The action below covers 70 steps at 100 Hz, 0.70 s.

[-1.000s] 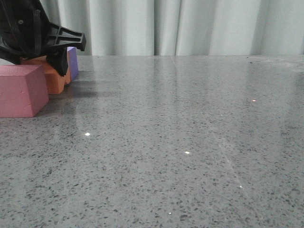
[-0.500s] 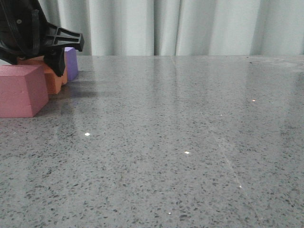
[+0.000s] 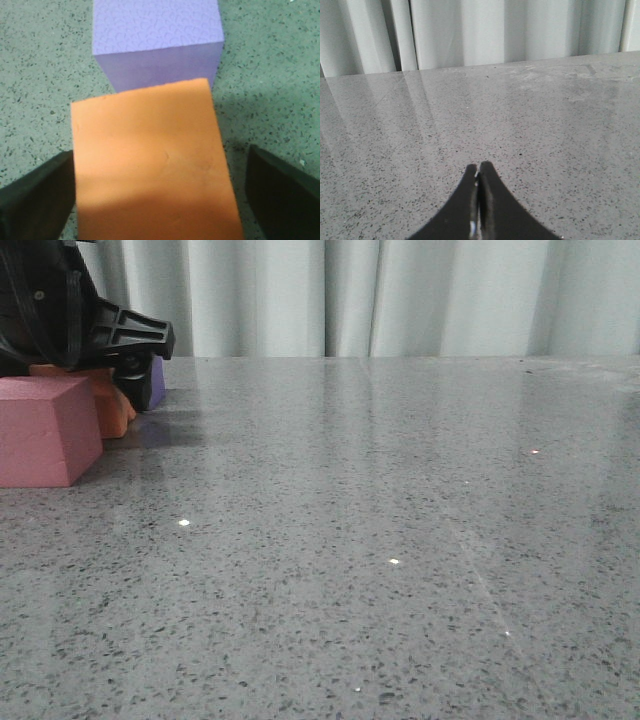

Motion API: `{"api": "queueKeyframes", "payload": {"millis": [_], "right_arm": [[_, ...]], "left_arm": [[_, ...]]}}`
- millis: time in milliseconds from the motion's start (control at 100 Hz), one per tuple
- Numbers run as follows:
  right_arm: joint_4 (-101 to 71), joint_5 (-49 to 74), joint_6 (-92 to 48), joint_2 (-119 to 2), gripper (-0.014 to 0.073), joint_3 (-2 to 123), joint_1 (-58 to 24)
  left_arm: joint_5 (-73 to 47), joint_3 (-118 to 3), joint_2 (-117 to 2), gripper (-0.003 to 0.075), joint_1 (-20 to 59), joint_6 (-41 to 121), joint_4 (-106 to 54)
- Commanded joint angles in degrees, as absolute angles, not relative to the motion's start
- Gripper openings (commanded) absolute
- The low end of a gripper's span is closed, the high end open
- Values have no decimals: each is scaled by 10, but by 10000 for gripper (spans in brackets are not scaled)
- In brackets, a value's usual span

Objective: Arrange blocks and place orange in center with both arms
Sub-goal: 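Lower the orange cube between the pink and purple cubes, then open the left gripper and raise it off the orange cube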

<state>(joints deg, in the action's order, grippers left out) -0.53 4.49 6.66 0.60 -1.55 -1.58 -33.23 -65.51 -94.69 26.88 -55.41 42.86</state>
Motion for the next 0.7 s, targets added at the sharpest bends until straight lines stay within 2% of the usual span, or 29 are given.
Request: {"api": "queueKeyframes", "payload": {"millis": [0, 230, 490, 690], "right_arm": [[-5, 0, 62, 20, -67, -8, -12], [-5, 0, 62, 20, -67, -8, -12], [-5, 0, 62, 20, -67, -8, -12], [-5, 0, 62, 20, -67, -8, -12]], "left_arm": [[-323, -670, -922, 703, 270, -553, 442], [-323, -676, -878, 701, 270, -549, 449], [-336, -679, -756, 699, 278, -527, 438], [-364, -656, -651, 623, 299, -474, 441]]}}
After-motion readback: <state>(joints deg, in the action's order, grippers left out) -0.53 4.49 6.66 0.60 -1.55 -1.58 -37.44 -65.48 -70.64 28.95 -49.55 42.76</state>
